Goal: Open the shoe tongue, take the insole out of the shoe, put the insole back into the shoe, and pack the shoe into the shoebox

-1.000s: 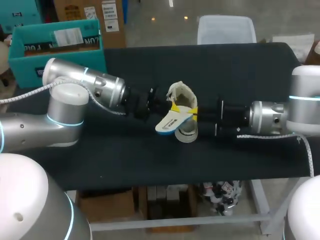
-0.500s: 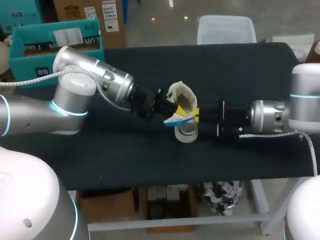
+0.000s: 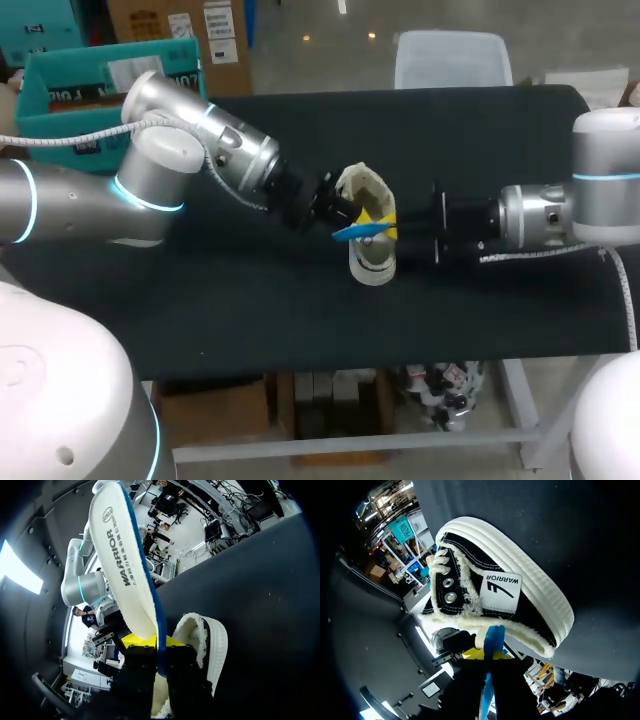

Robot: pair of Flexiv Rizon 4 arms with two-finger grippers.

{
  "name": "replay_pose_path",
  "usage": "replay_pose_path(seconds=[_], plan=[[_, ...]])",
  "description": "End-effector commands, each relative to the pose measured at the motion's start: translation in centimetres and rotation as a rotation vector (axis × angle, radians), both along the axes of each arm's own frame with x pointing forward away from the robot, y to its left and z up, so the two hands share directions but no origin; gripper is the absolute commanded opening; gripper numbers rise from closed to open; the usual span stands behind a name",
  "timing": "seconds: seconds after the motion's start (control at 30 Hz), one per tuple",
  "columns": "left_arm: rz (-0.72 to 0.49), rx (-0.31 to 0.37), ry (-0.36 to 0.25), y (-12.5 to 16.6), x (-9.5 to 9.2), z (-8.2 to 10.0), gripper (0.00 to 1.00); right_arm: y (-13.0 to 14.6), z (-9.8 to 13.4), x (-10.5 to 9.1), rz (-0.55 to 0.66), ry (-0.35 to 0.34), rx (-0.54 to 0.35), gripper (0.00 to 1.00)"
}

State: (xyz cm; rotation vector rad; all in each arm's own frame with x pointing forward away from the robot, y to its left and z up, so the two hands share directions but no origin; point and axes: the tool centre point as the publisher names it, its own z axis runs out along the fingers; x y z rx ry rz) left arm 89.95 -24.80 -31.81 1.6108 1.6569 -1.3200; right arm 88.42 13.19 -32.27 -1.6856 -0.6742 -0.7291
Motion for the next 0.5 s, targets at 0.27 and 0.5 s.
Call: replay_pose_path(seconds=[0.27, 0.5], plan=[[-0.013, 0.024, -0.012, -0.9, 0.5, 0.9, 0.00, 0.3, -0.6, 0.2, 0.025, 0.014, -0.012, 0.00], [-0.032, 0.058, -0.031, -0.3, 0.1, 1.1, 0.00, 1.4, -0.8, 0.3, 0.113, 0.017, -0.038, 0.00]])
